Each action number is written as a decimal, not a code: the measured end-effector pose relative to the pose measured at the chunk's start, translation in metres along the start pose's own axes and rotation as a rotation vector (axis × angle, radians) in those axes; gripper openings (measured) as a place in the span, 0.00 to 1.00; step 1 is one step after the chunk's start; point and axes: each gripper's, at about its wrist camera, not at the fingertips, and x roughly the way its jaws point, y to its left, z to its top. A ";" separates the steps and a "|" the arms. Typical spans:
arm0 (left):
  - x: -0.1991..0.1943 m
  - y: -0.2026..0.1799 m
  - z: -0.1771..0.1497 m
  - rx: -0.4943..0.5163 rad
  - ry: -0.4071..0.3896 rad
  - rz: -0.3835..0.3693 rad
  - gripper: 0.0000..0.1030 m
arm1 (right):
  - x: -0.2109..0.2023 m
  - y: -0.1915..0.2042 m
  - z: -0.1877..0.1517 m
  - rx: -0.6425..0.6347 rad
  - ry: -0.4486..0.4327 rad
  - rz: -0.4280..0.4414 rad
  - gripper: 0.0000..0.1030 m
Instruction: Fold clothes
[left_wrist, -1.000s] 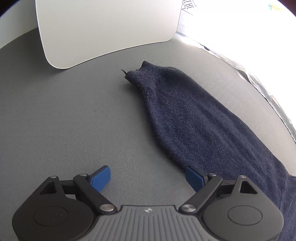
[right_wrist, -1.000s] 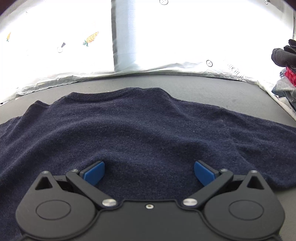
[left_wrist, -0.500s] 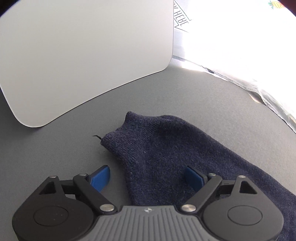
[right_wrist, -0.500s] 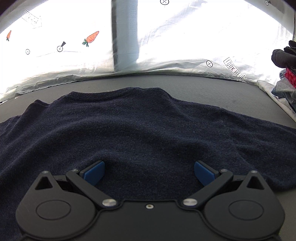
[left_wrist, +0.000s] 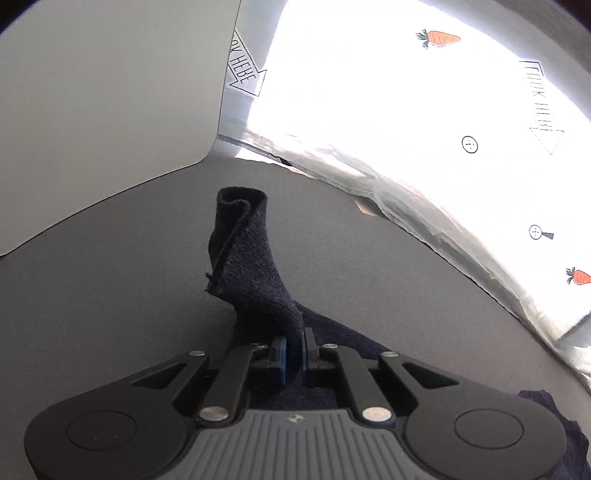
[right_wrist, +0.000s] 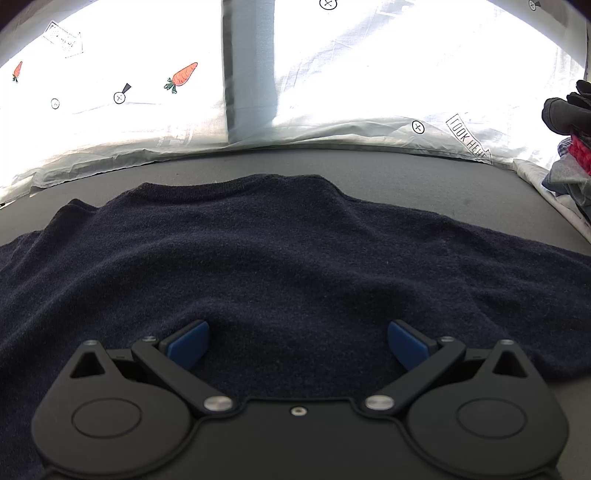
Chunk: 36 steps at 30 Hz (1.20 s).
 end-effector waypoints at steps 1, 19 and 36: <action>-0.008 -0.015 -0.005 0.032 0.005 -0.045 0.06 | 0.000 0.000 0.000 0.000 0.000 0.000 1.00; -0.045 -0.119 -0.109 0.171 0.293 -0.237 0.52 | 0.001 0.000 0.009 0.028 0.051 0.007 1.00; -0.031 -0.072 -0.115 0.118 0.345 0.029 0.67 | 0.020 0.014 0.041 0.731 0.314 0.543 0.21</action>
